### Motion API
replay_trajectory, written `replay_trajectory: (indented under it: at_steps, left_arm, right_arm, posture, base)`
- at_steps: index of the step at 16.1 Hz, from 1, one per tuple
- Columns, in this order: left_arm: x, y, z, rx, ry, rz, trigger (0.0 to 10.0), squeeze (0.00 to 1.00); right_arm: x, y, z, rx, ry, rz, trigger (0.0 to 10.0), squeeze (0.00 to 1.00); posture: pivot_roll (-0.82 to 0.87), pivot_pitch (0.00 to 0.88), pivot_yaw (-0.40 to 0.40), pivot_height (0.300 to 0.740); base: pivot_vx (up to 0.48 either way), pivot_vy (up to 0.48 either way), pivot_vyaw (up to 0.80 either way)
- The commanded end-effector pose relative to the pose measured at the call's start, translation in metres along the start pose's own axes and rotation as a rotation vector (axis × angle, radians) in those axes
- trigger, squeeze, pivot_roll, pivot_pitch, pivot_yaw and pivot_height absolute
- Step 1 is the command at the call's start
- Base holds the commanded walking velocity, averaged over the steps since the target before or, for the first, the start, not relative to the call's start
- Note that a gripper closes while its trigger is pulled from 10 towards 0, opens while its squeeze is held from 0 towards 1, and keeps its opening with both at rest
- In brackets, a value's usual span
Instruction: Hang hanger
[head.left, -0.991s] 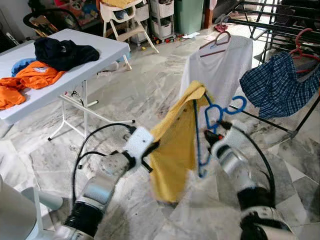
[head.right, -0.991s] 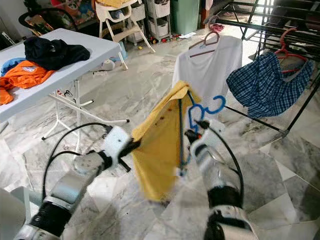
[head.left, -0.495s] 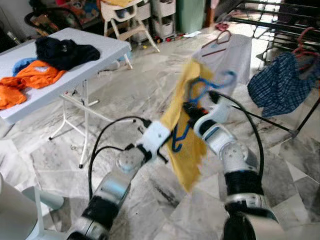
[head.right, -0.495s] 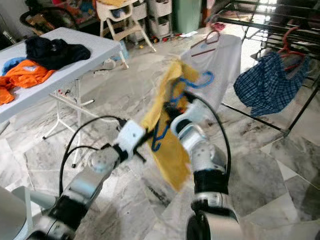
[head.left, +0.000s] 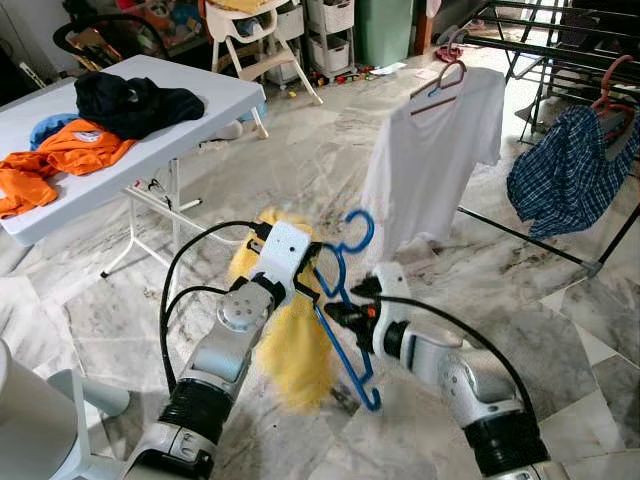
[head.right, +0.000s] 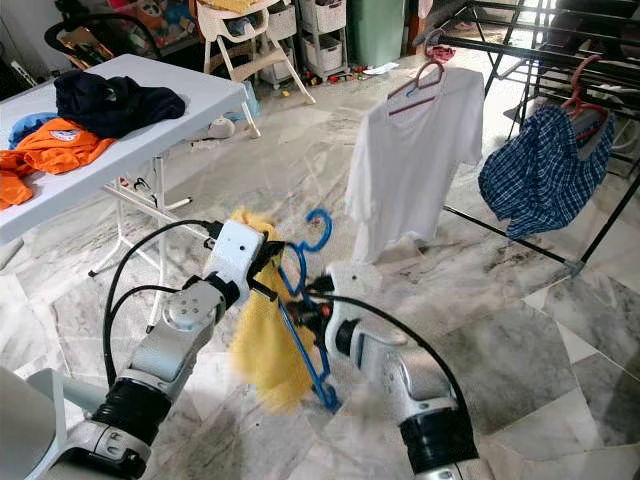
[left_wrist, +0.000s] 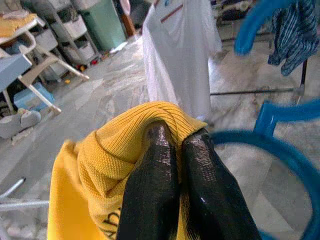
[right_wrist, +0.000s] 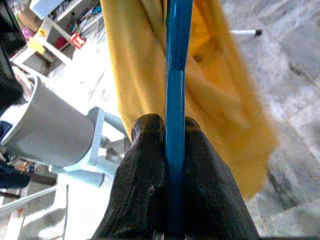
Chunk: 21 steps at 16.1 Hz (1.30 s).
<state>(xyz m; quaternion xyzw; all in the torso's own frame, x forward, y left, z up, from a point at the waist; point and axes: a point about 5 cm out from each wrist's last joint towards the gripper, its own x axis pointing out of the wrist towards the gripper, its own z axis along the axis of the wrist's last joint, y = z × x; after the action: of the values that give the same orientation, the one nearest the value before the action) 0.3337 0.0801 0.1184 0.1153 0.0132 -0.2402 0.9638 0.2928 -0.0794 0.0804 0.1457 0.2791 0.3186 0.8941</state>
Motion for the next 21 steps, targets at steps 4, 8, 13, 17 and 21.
replay_trajectory:
  at_steps: [4,8,13,17,21]
  left_arm:
    - [0.0,0.004,0.019,0.04,-0.127,0.012,10.0,0.0]
    - [-0.001,0.015,0.042,0.093,-0.256,0.079,10.0,0.0]
    - [-0.004,0.012,0.051,0.098,-0.33,0.005,10.0,0.0]
    - [-0.009,-0.012,0.051,0.139,-0.345,-0.188,10.0,0.0]
    - [-0.028,-0.015,0.039,0.189,-0.319,-0.245,10.0,0.0]
  right_arm:
    - [0.001,0.005,-0.006,-0.002,0.01,0.039,10.0,0.0]
    - [-0.001,0.005,-0.013,-0.013,0.036,0.086,10.0,0.0]
    - [-0.007,0.015,-0.027,-0.101,0.092,0.208,10.0,0.0]
    - [-0.004,-0.005,-0.031,-0.123,0.107,0.075,10.0,0.0]
    - [-0.011,-0.065,0.006,0.163,-0.124,-0.364,10.0,0.0]
  posture:
    - [-0.07,0.0,0.132,0.74]
    - [-0.06,0.0,0.129,0.74]
    - [-0.06,0.0,0.131,0.74]
    - [-0.06,0.0,0.132,0.74]
    - [-0.06,0.0,0.133,0.74]
  base:
    - [0.0,0.0,0.0]
    - [0.0,0.0,0.0]
    - [0.0,0.0,0.0]
    - [0.0,0.0,0.0]
    - [0.0,0.0,0.0]
